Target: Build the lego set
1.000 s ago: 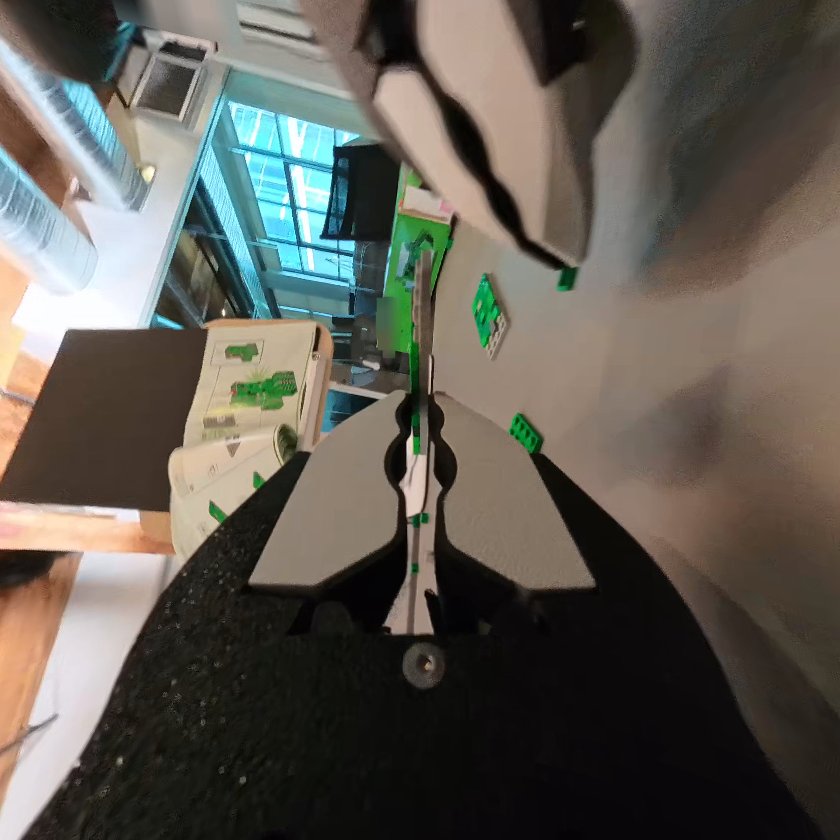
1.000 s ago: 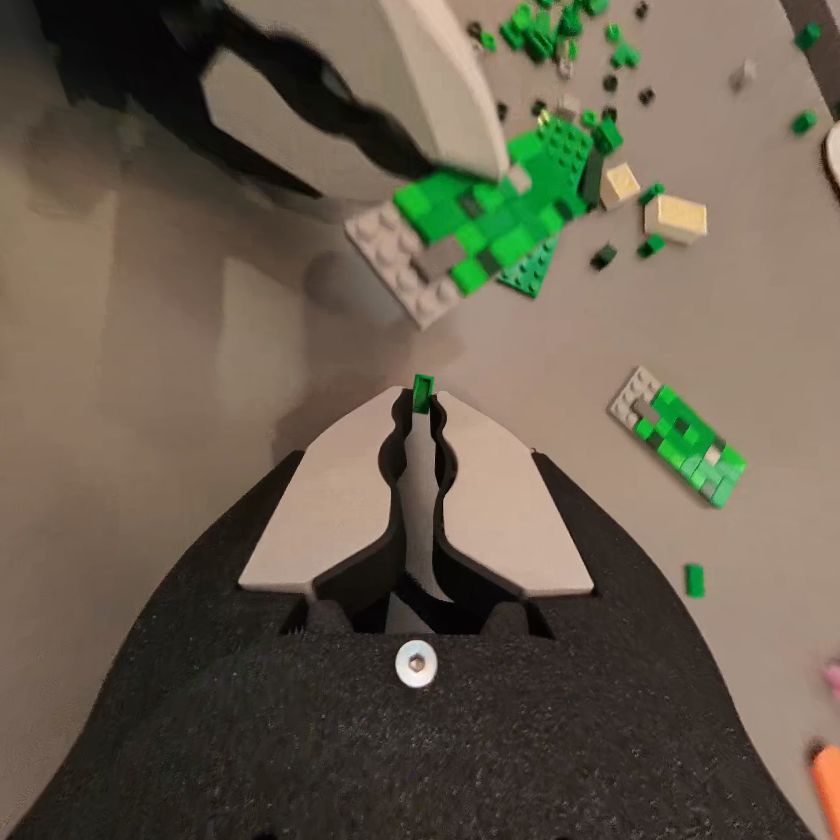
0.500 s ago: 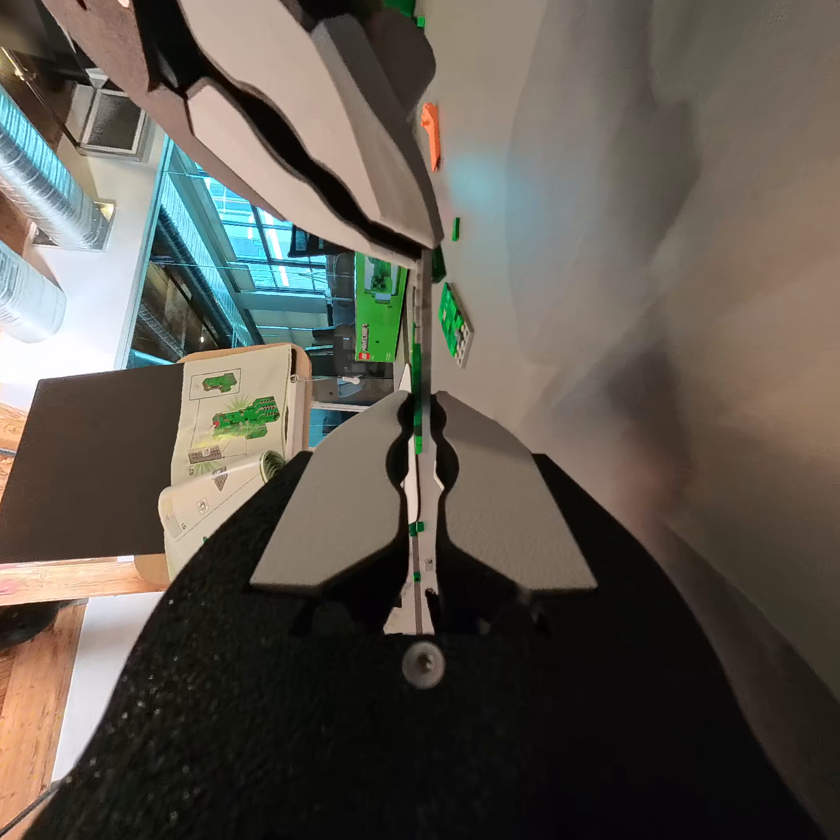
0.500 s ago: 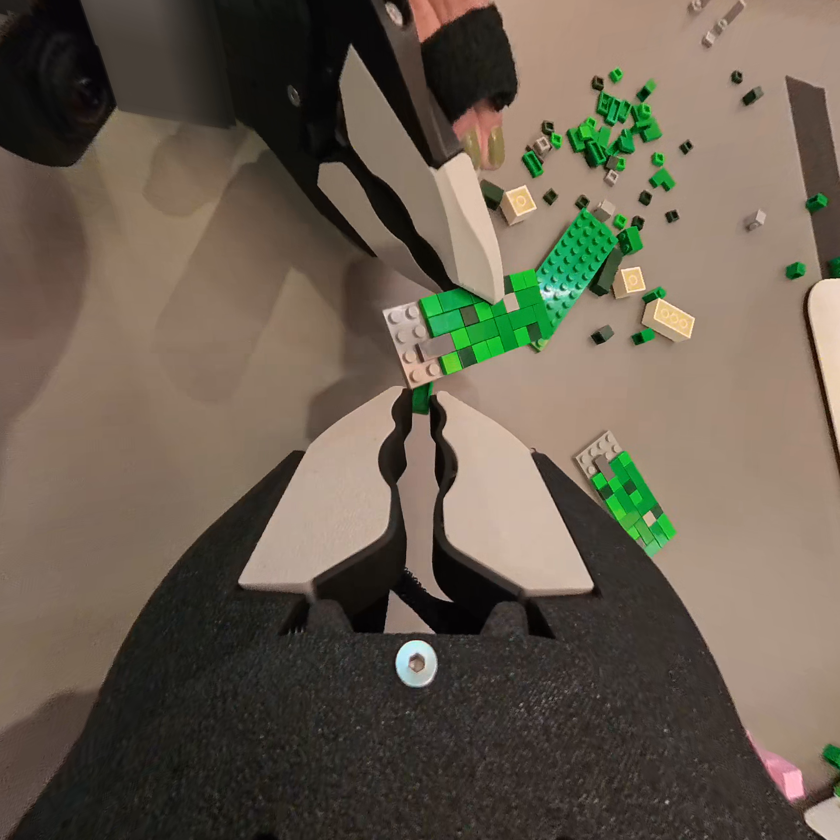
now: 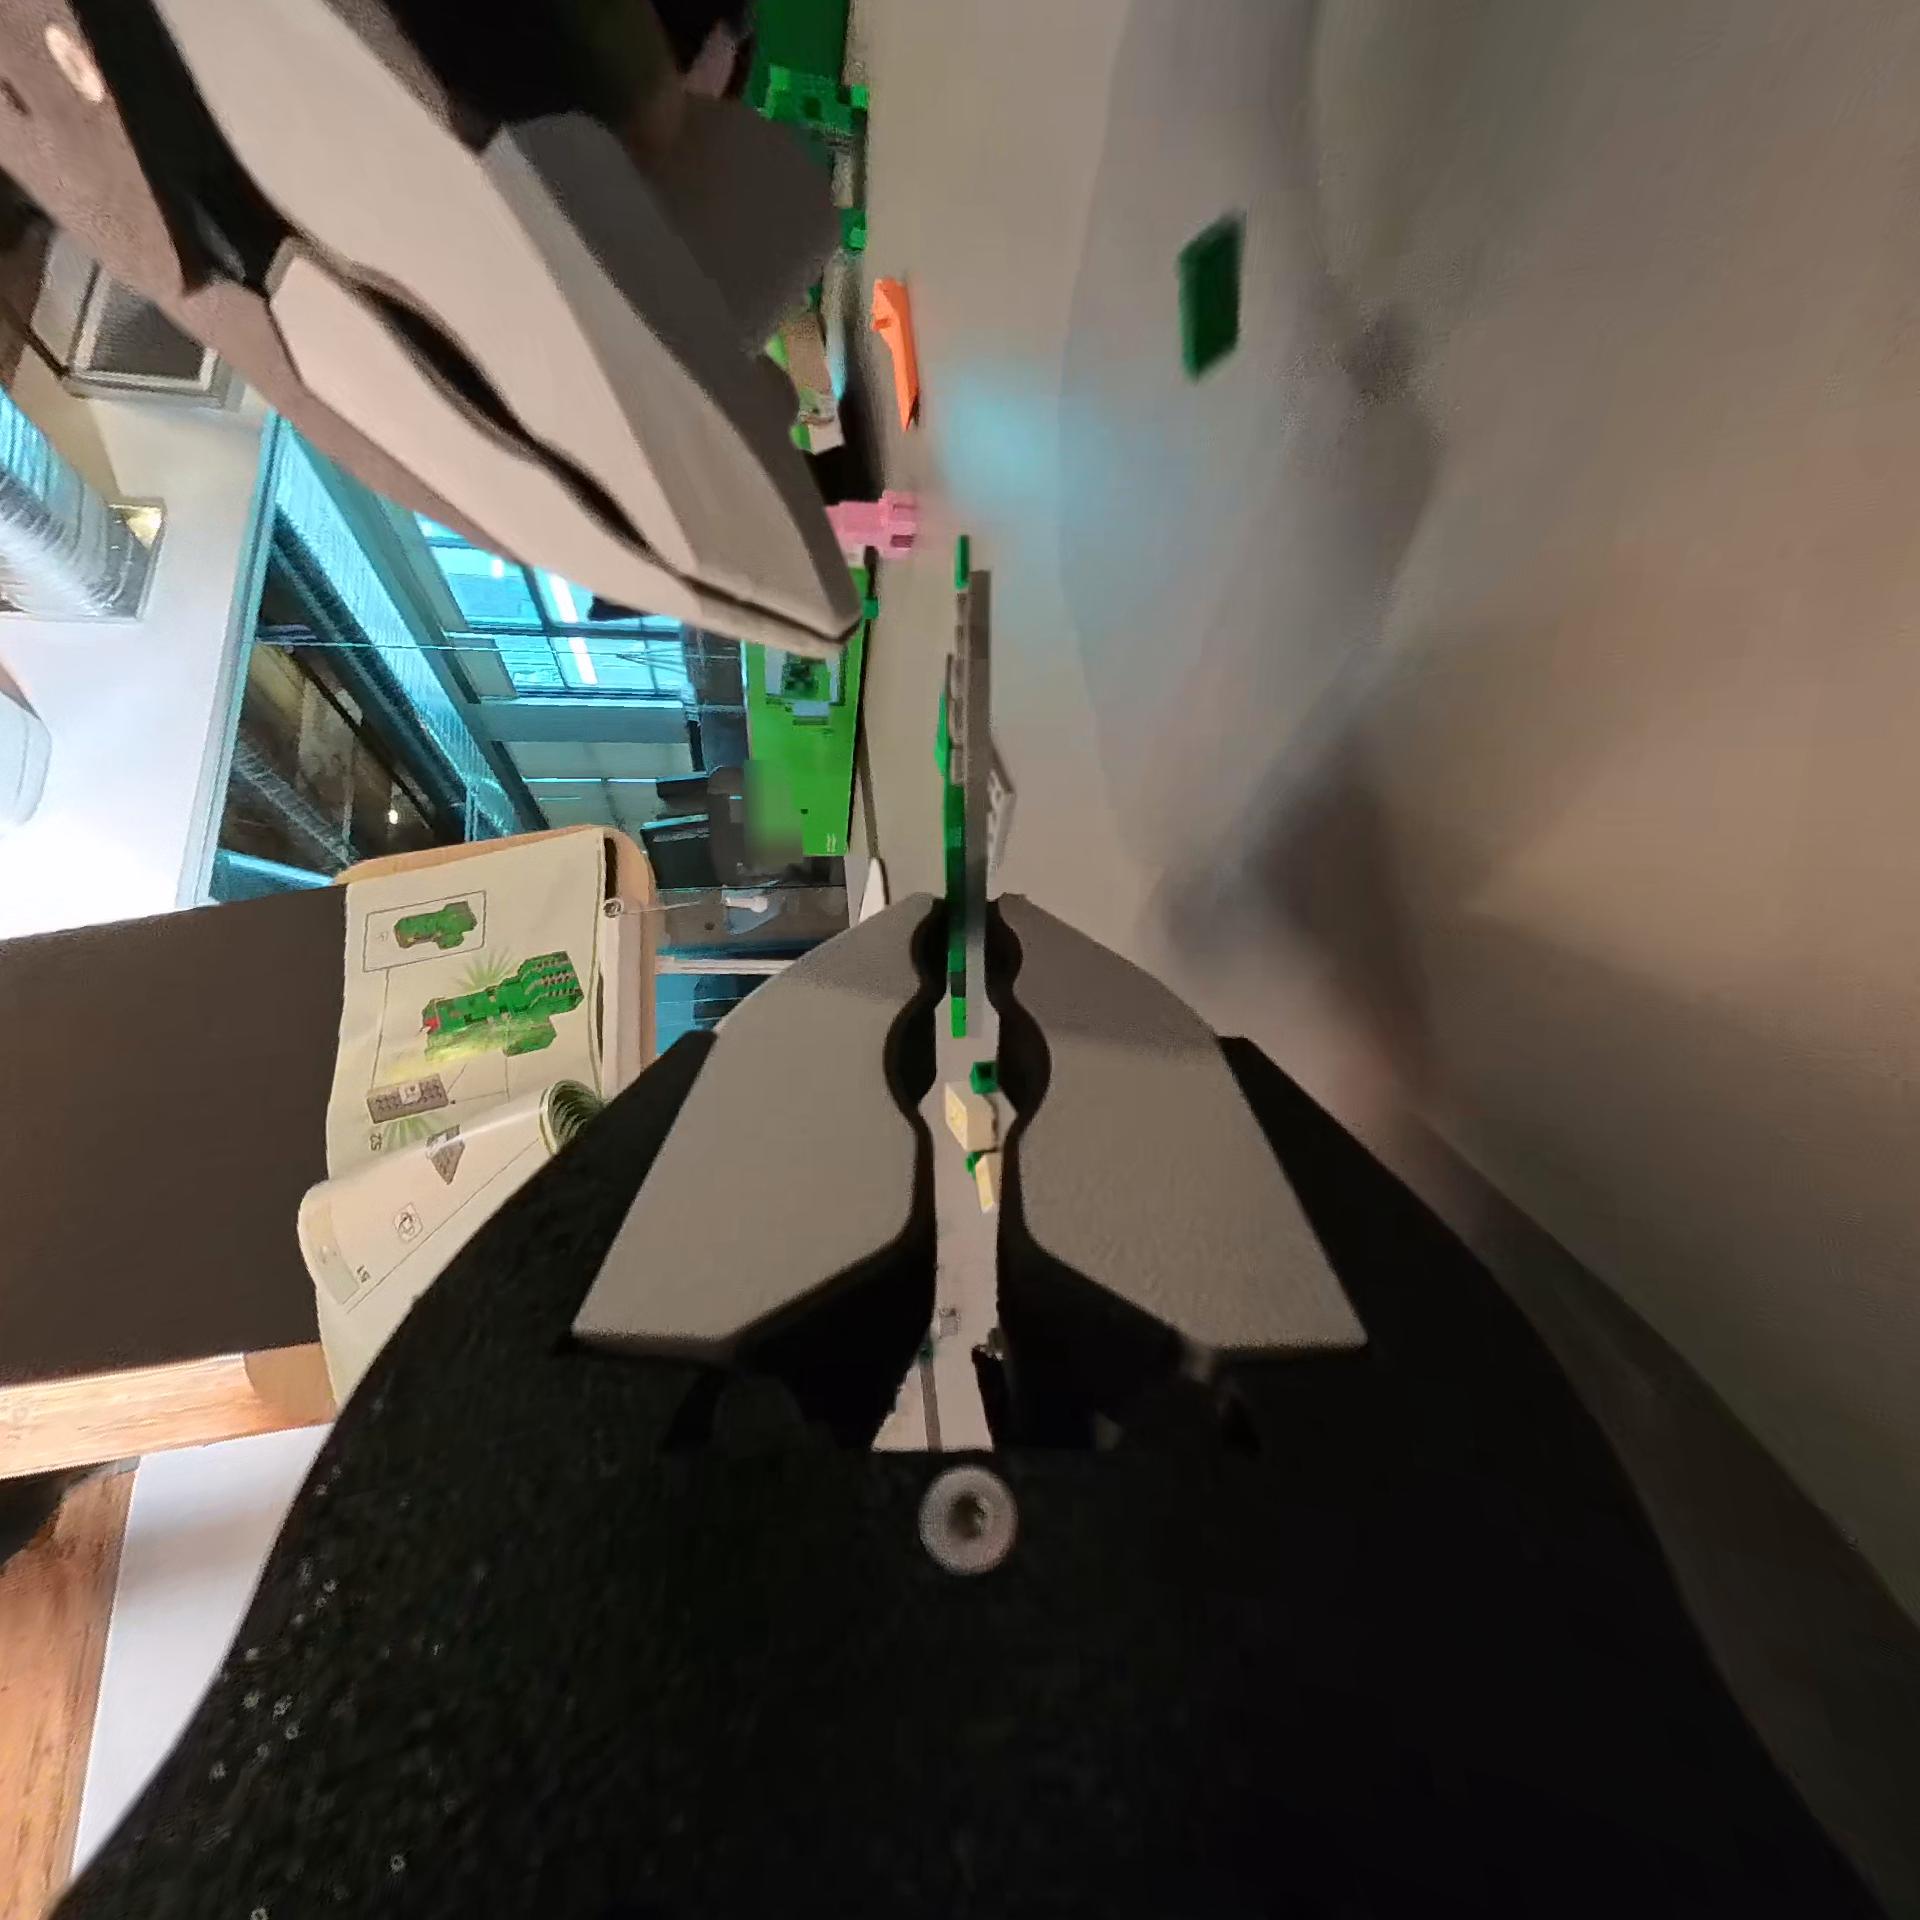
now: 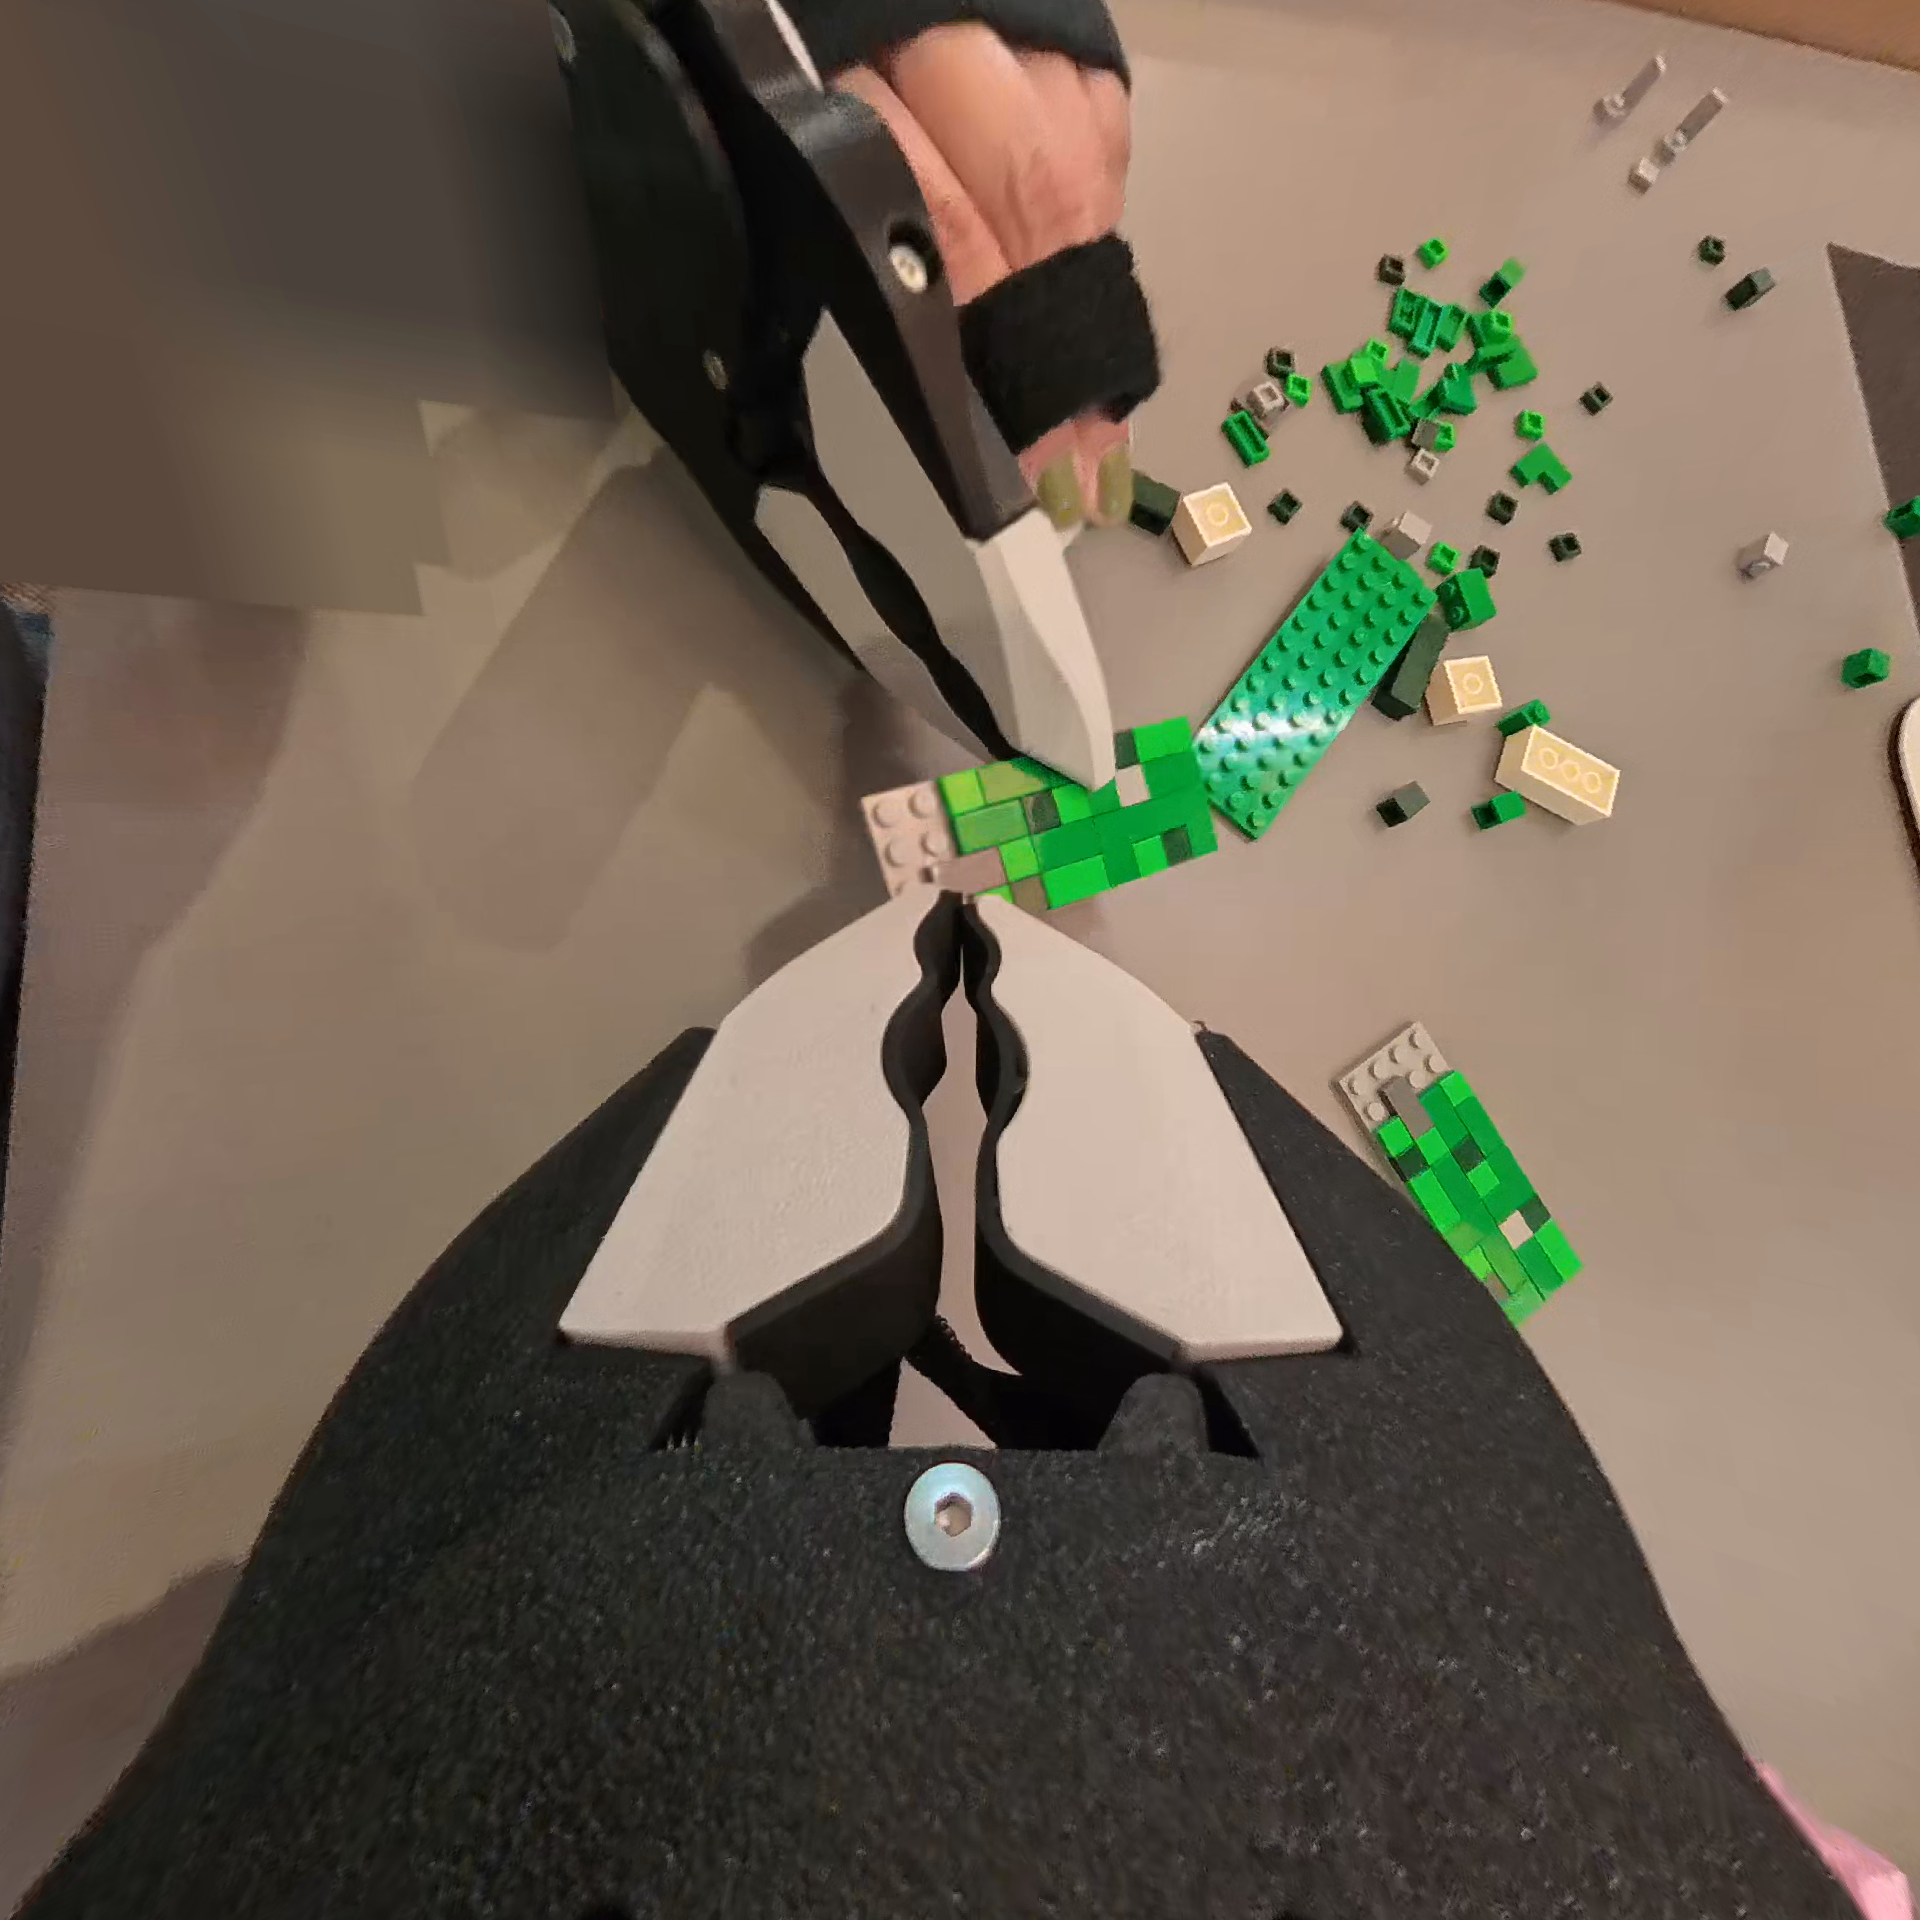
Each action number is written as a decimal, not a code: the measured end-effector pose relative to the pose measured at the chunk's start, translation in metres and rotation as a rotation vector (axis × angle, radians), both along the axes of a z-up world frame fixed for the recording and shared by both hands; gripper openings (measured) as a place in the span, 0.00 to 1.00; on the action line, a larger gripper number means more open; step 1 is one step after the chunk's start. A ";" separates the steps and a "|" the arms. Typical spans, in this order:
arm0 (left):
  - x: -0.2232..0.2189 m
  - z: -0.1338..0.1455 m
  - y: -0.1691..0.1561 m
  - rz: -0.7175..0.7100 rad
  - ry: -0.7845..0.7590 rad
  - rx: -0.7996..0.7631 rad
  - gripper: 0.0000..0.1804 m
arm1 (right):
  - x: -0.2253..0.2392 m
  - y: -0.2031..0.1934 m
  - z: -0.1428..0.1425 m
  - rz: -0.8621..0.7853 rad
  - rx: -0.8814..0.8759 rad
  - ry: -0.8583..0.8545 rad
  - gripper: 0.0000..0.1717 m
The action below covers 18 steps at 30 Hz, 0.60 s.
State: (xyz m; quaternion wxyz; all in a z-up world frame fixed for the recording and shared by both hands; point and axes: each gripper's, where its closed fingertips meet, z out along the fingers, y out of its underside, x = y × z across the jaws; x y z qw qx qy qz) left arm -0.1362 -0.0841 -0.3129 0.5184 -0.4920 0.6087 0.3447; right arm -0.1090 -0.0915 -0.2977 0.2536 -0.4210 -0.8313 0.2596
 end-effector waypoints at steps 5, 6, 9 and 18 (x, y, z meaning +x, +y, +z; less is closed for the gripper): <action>-0.020 0.003 0.006 0.087 -0.060 -0.012 0.03 | 0.015 0.023 -0.018 -0.076 -0.001 -0.138 0.00; -0.024 0.006 0.007 0.103 -0.084 -0.009 0.03 | 0.020 0.023 -0.021 -0.082 -0.019 -0.148 0.00; -0.031 0.006 0.008 0.127 -0.117 -0.013 0.03 | 0.039 0.009 -0.028 -0.020 -0.017 -0.171 0.01; -0.020 0.004 0.005 0.091 -0.075 0.000 0.03 | 0.059 -0.020 -0.057 0.137 0.071 -0.221 0.07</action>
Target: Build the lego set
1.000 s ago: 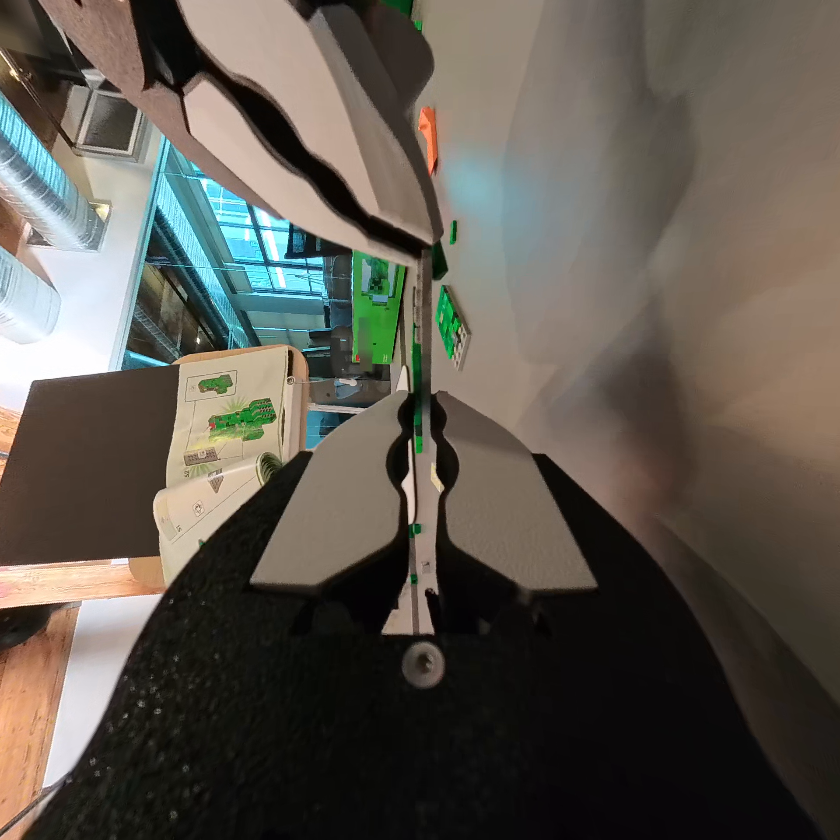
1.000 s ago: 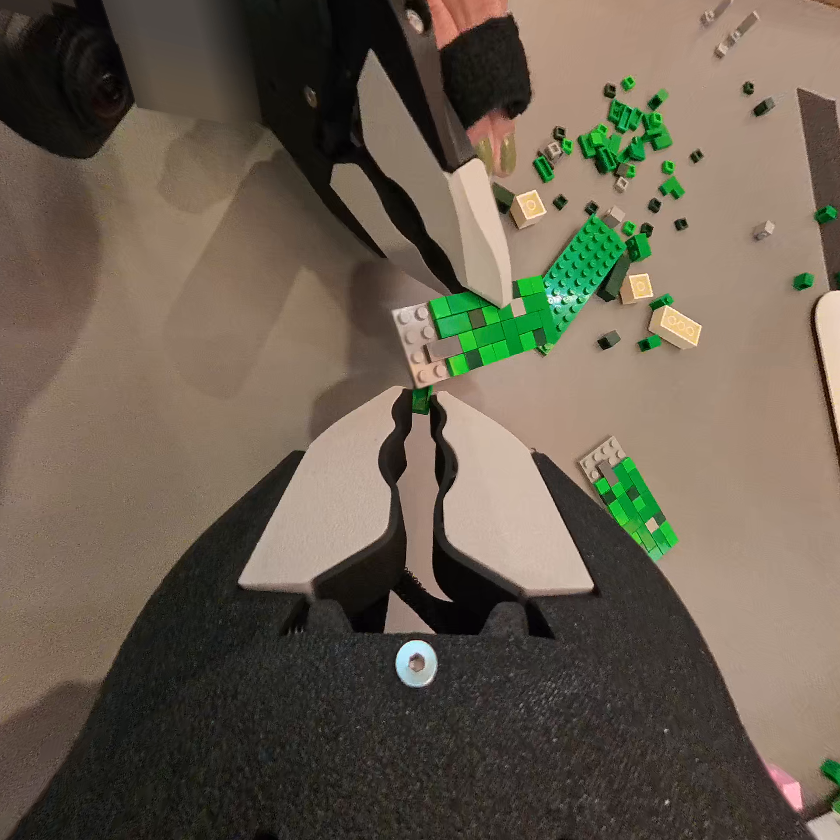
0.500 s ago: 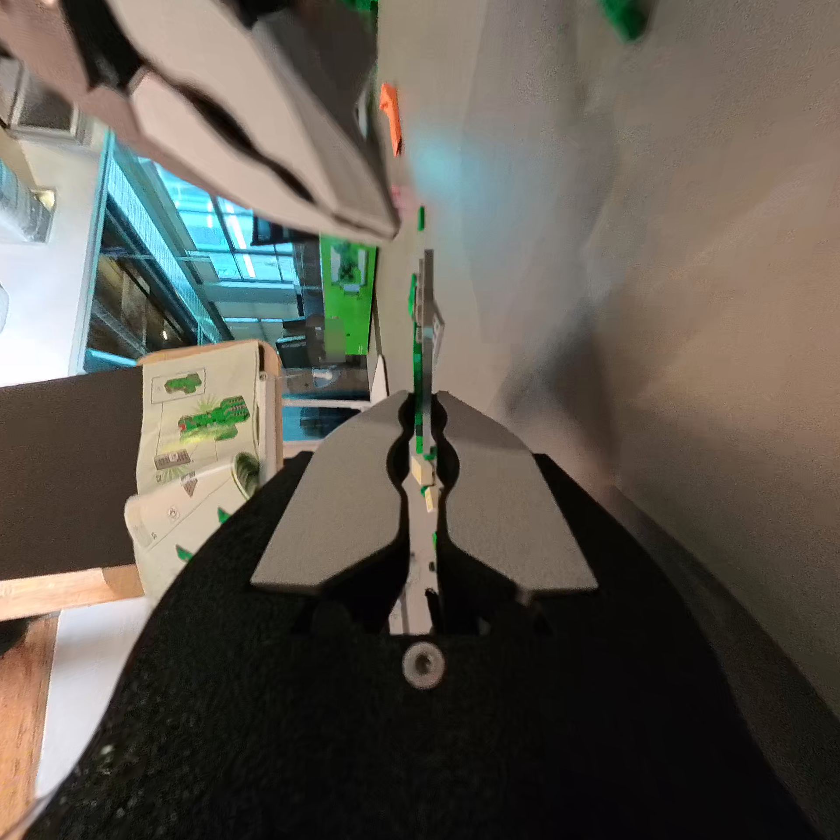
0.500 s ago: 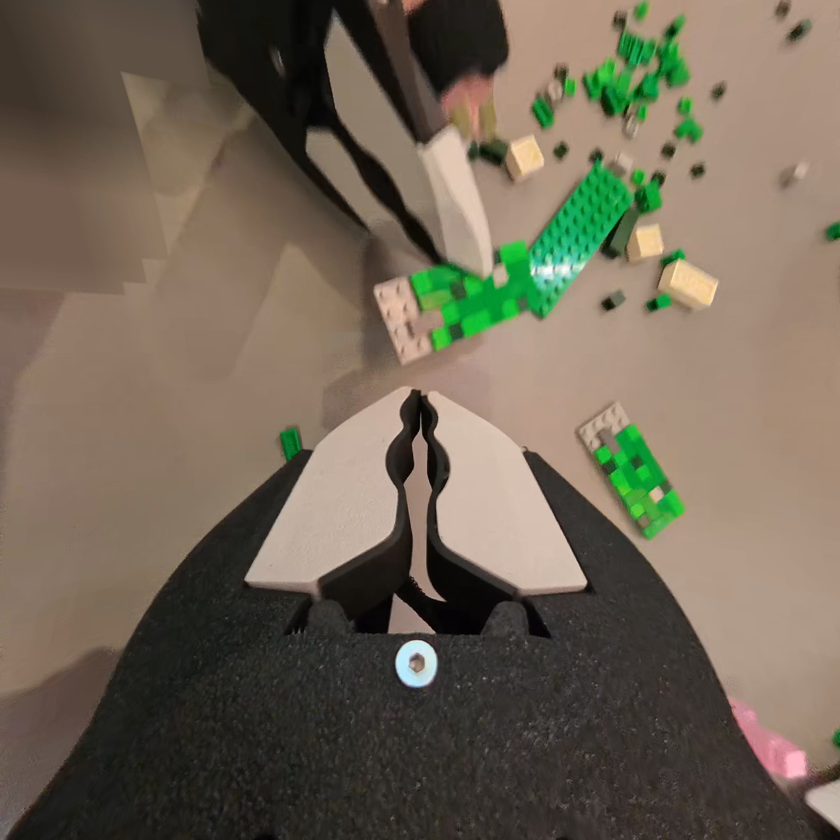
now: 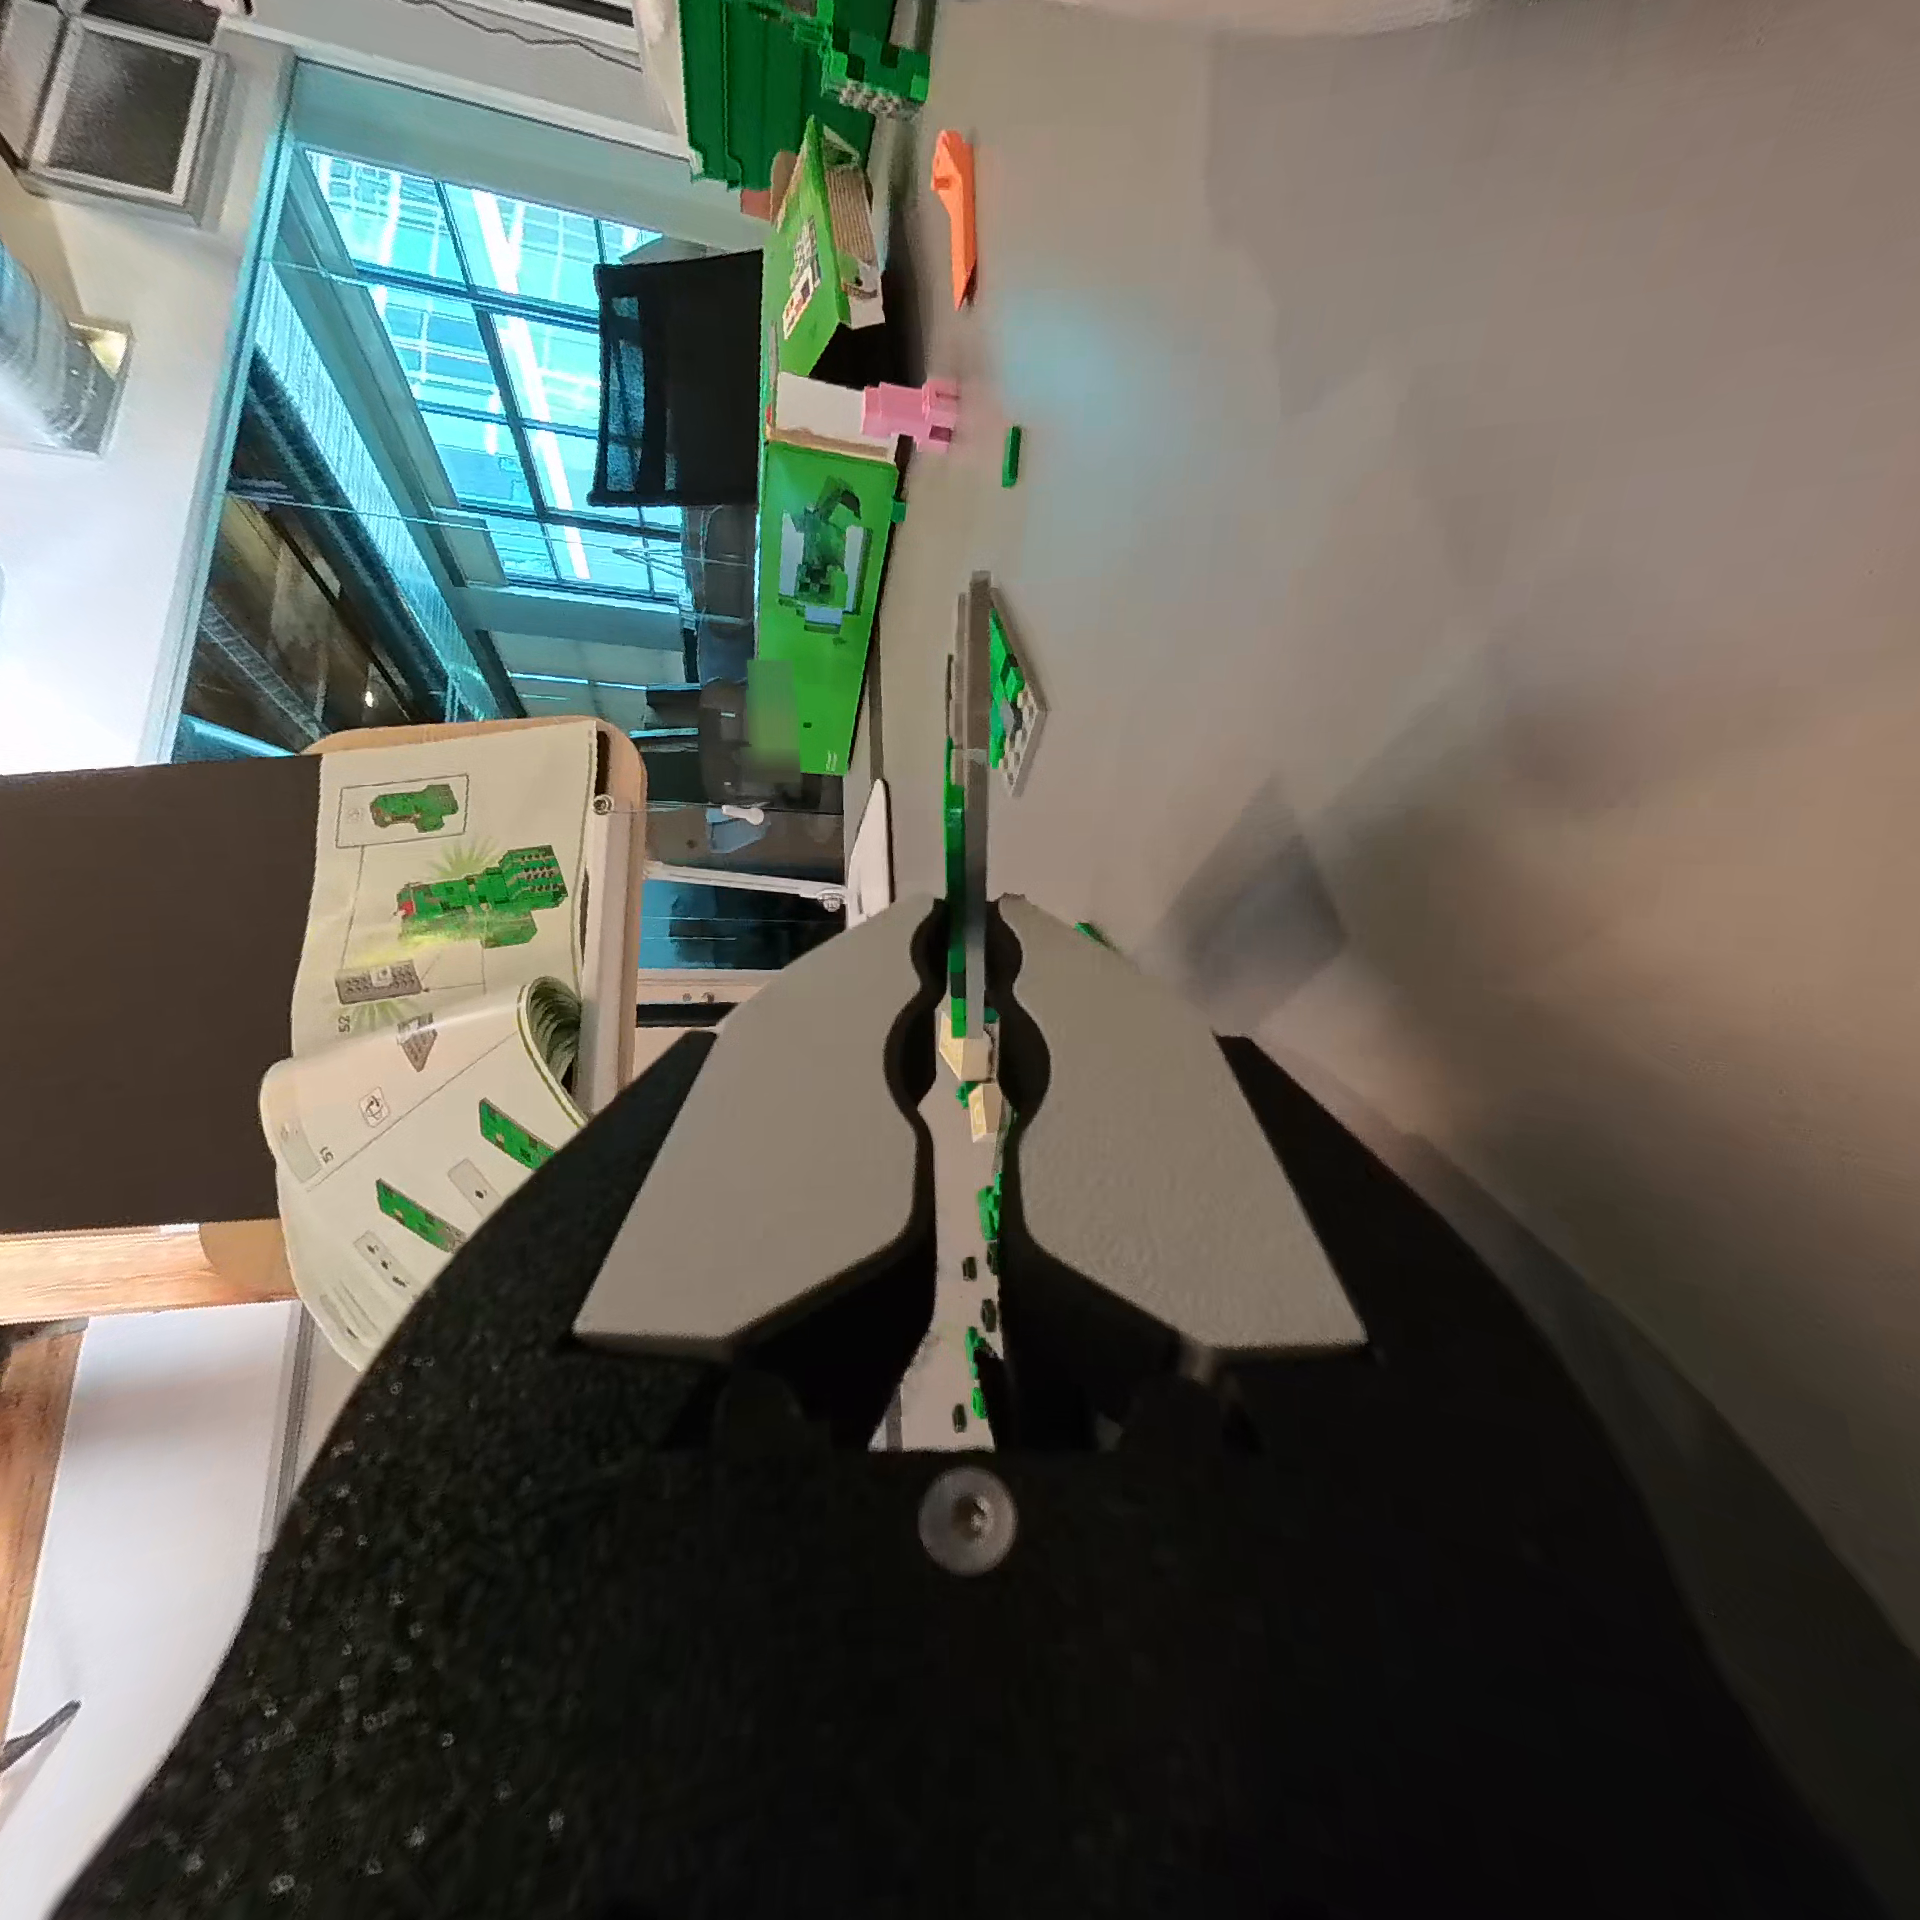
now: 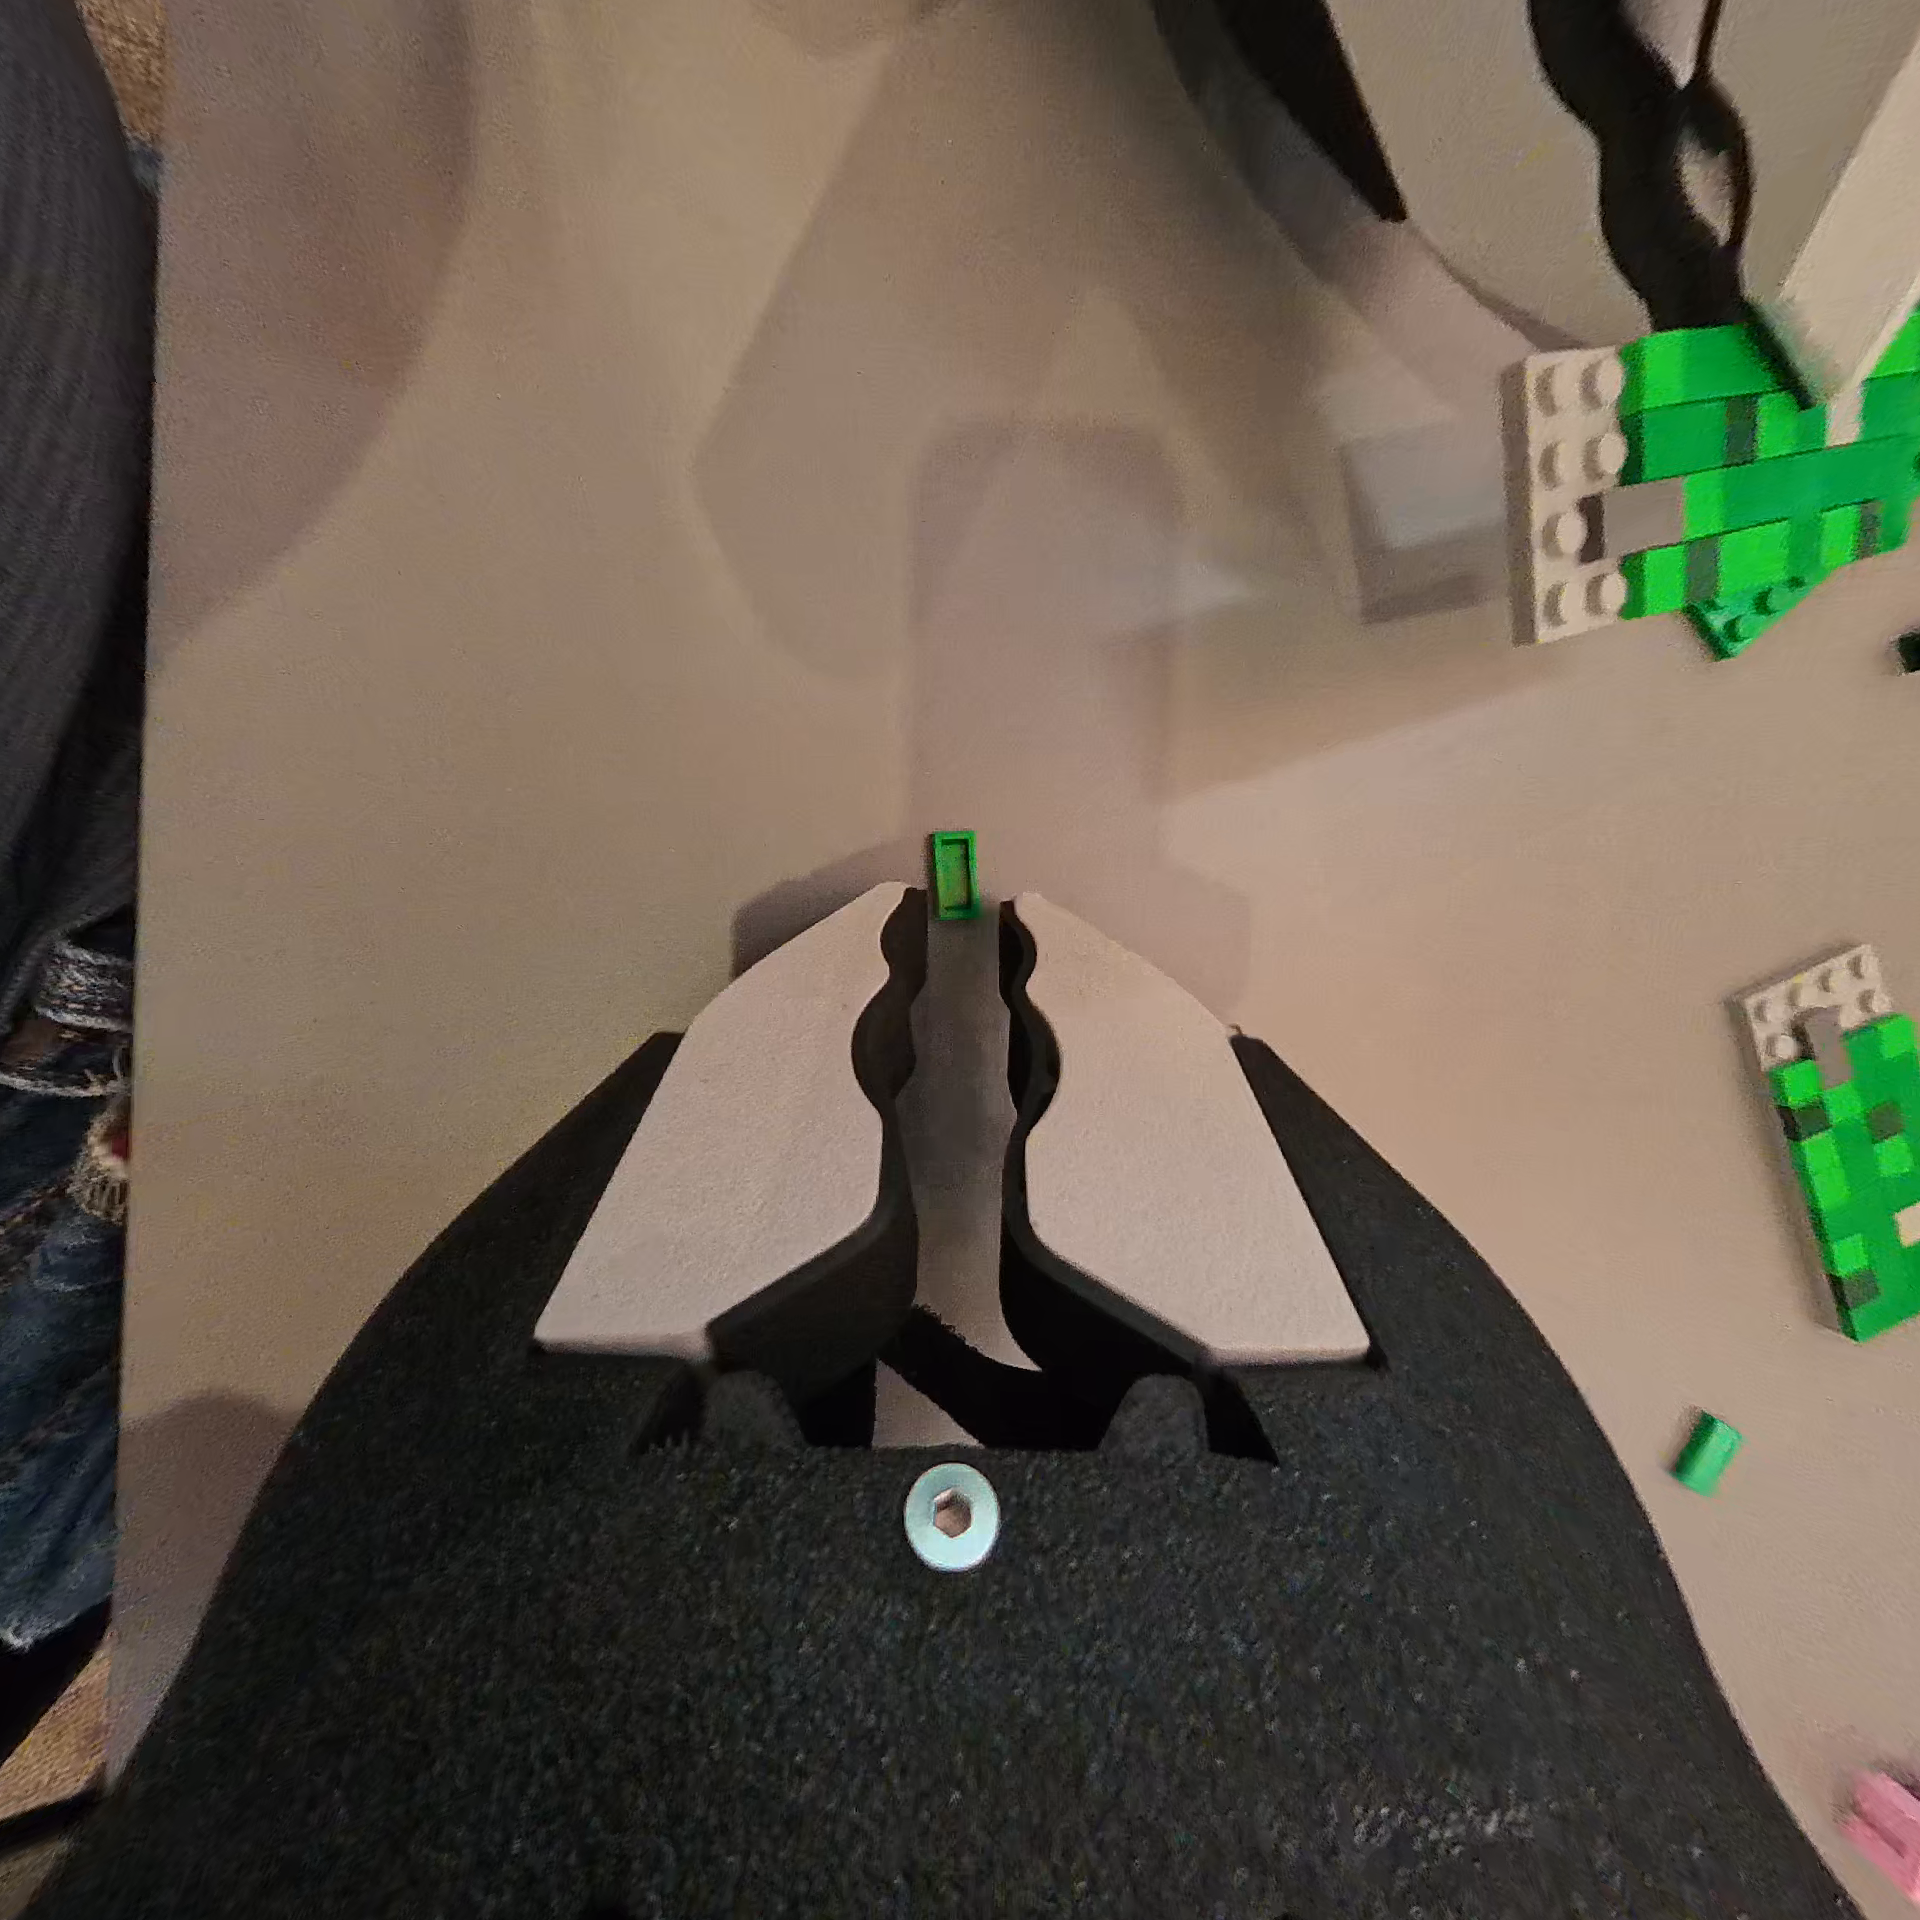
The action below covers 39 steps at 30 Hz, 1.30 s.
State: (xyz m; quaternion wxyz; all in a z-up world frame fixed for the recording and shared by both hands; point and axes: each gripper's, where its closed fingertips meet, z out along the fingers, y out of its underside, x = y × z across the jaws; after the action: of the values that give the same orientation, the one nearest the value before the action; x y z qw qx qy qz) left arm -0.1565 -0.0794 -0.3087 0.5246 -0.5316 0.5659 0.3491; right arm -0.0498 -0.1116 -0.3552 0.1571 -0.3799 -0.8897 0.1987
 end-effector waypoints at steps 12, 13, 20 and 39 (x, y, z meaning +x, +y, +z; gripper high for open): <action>0.014 -0.001 -0.003 -0.052 0.089 0.029 0.03 | -0.026 0.019 0.023 -0.042 -0.037 0.000 0.04; 0.017 0.000 -0.003 -0.058 0.088 0.031 0.03 | -0.029 0.021 0.027 -0.040 -0.032 0.001 0.04; 0.022 -0.001 -0.005 -0.068 0.098 0.026 0.03 | -0.044 0.022 0.037 -0.003 -0.007 -0.005 0.04; 0.010 -0.013 -0.003 -0.035 0.123 -0.039 0.03 | -0.040 0.045 0.029 -0.090 0.009 -0.098 0.00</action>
State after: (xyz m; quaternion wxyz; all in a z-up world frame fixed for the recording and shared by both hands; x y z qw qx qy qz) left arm -0.1465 -0.0819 -0.3217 0.4845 -0.5094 0.6130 0.3606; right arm -0.0901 -0.0666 -0.3266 0.1239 -0.4279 -0.8792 0.1689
